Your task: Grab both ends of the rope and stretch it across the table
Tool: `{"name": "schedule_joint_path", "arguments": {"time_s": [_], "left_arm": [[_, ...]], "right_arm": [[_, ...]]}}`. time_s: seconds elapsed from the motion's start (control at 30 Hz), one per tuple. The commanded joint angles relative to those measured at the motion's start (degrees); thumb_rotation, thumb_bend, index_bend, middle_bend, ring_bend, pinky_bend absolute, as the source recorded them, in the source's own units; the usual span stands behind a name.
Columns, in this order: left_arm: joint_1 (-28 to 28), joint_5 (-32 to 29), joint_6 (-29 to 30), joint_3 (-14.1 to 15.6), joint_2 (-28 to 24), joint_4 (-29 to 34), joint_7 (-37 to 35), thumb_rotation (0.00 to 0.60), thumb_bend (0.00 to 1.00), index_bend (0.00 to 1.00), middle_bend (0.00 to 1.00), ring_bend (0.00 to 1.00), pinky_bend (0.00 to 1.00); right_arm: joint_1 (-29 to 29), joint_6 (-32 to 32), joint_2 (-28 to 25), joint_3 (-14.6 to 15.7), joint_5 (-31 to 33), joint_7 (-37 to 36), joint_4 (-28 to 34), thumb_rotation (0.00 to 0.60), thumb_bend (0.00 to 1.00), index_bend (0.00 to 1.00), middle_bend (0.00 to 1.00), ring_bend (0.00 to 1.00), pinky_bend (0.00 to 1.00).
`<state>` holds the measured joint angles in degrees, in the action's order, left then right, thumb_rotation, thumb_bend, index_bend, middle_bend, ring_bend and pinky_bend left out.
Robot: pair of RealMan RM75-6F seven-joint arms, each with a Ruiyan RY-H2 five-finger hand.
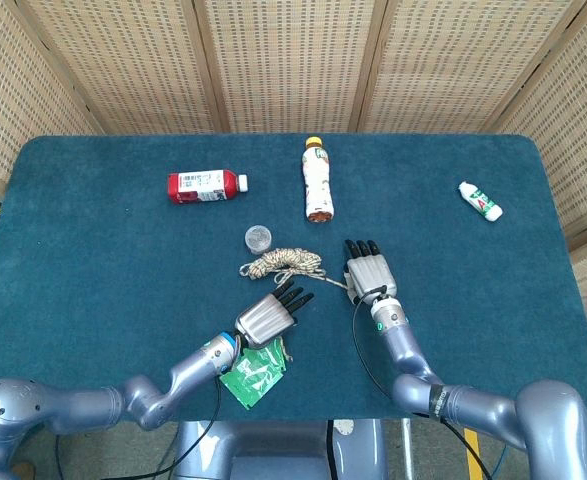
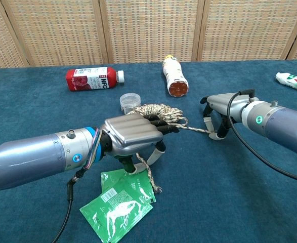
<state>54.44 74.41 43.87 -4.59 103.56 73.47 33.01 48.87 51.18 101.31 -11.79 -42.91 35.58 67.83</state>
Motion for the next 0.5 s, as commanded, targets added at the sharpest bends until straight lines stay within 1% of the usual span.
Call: {"name": "schedule_joint_path", "arguments": {"time_s": [0.03,0.17,0.3,0.4,0.5], "left_arm": [[0.0,-0.1,0.2,0.0,-0.3,0.2,-0.2,0.600,0.43,0.60,0.00,0.00,0.00],[-0.3,-0.3,0.8,-0.2,-1.5,1.3,-0.6,0.600,0.44,0.60,0.00,0.00,0.00],[-1.0,-0.4,1.8,-0.2,-3.6,3.1,-1.7,0.600,0.44,0.61,0.00,0.00,0.00],[-2.1,-0.3,3.2,-0.2,-6.5,5.2,-3.5,0.600,0.44,0.61,0.00,0.00,0.00],[-3.3,0.8,4.5,0.4,-9.8,7.1,-5.2,0.600,0.44,0.61,0.00,0.00,0.00]], "right_arm": [[0.0,0.0,0.1,0.0,0.0,0.0,-0.1,0.600,0.55,0.67,0.04,0.00,0.00],[0.0,0.4,0.2,-0.1,-0.3,-0.1,-0.1,0.600,0.55,0.67,0.04,0.00,0.00],[-0.1,0.9,0.1,-0.2,-0.6,-0.1,0.1,0.600,0.55,0.67,0.04,0.00,0.00],[-0.3,1.6,0.0,-0.3,-1.0,-0.3,0.2,0.600,0.55,0.67,0.04,0.00,0.00],[-0.6,2.6,-0.3,-0.3,-1.7,-0.4,0.2,0.600,0.55,0.68,0.05,0.00,0.00]]}}
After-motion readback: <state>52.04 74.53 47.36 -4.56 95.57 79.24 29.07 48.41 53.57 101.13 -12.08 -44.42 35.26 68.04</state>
